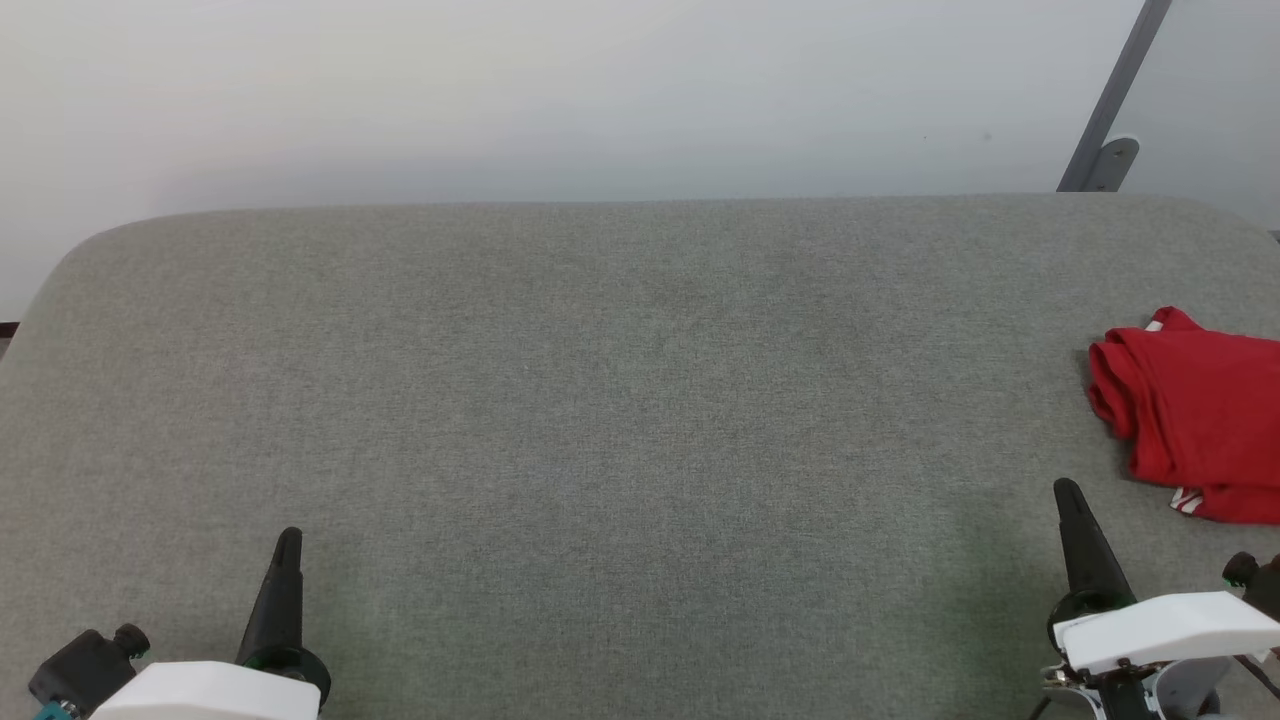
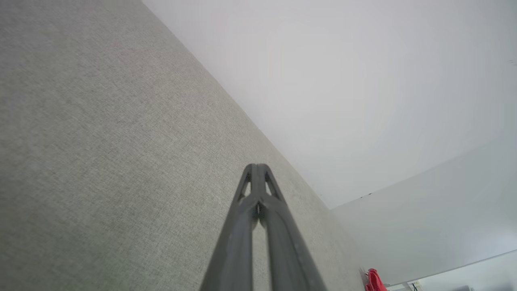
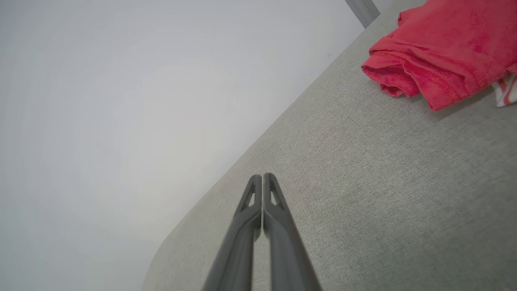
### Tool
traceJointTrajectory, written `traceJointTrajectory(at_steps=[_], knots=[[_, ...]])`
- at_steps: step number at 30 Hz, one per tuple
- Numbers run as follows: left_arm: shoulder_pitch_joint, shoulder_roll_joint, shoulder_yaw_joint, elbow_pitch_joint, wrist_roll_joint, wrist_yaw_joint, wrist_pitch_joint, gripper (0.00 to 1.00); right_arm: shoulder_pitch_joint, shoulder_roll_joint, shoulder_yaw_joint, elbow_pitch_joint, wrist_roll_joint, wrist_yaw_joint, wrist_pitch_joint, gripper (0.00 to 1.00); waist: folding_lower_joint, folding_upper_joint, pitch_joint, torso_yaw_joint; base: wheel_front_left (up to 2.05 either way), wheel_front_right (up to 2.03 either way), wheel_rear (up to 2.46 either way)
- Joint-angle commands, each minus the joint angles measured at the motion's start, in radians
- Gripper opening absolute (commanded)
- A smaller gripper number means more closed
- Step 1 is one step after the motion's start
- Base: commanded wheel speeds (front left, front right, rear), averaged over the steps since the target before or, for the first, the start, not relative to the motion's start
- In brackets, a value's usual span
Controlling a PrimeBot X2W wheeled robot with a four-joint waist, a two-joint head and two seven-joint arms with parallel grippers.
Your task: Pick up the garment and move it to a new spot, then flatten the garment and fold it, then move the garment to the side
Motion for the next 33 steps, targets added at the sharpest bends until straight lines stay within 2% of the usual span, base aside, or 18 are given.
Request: traceJointTrajectory(at_steps=[1,33], knots=[[-0.023,0.004,0.009,-0.006,-0.022,0.001,0.006,0.00,-0.024,0.000,0.001,-0.008,0.027,-0.001,0.006,0.00,0.0000,-0.0001,0.000,0.000,0.00,0.00,0.00],[-0.091,-0.048,0.046,0.030,-0.297,0.002,0.093,0.00,-0.059,0.002,0.002,0.017,0.353,-0.001,0.061,0.00,0.0000,-0.0001,-0.009,-0.011,0.00,0.00,0.00]])
